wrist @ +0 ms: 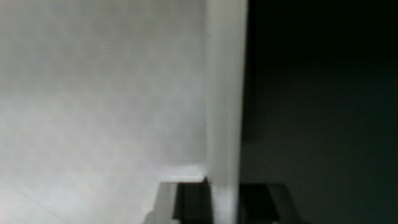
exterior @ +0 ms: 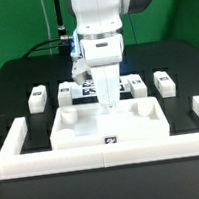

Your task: Assemble desk

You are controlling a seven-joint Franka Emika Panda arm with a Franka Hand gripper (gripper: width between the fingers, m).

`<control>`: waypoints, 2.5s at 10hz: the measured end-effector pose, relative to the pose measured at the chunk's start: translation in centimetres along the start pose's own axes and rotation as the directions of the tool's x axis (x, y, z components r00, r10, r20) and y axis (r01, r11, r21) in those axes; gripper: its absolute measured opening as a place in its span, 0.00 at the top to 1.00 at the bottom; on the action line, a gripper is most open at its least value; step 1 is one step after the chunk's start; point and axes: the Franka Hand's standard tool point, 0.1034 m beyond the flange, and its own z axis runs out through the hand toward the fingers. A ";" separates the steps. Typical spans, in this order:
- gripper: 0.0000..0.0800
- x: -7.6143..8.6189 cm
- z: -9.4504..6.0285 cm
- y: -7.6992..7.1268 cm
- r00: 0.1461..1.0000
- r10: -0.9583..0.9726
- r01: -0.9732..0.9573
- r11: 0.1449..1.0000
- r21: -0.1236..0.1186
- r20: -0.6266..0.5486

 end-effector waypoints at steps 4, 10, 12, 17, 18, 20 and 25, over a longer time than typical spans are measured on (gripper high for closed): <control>0.93 0.3 0.0 0.1 1.000 0.008 -0.008 1.000 -0.001 -0.002; 0.93 7.6 0.2 2.1 0.999 0.015 -0.015 1.000 -0.019 -0.033; 0.93 7.5 0.2 2.5 0.999 -0.024 0.024 1.000 -0.009 -0.028; 0.93 7.5 0.2 2.5 0.999 -0.047 0.047 0.999 -0.010 -0.023; 0.82 7.4 0.2 2.5 0.999 -0.046 0.046 0.999 -0.010 -0.023; 0.40 7.4 0.2 2.5 0.999 -0.046 0.046 0.999 -0.010 -0.023; 0.19 7.4 0.2 2.5 0.999 -0.046 0.045 0.999 -0.010 -0.023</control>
Offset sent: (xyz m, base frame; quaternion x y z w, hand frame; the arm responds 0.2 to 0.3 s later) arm 0.0000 0.0000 0.0000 0.0000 0.0000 0.0000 1.0000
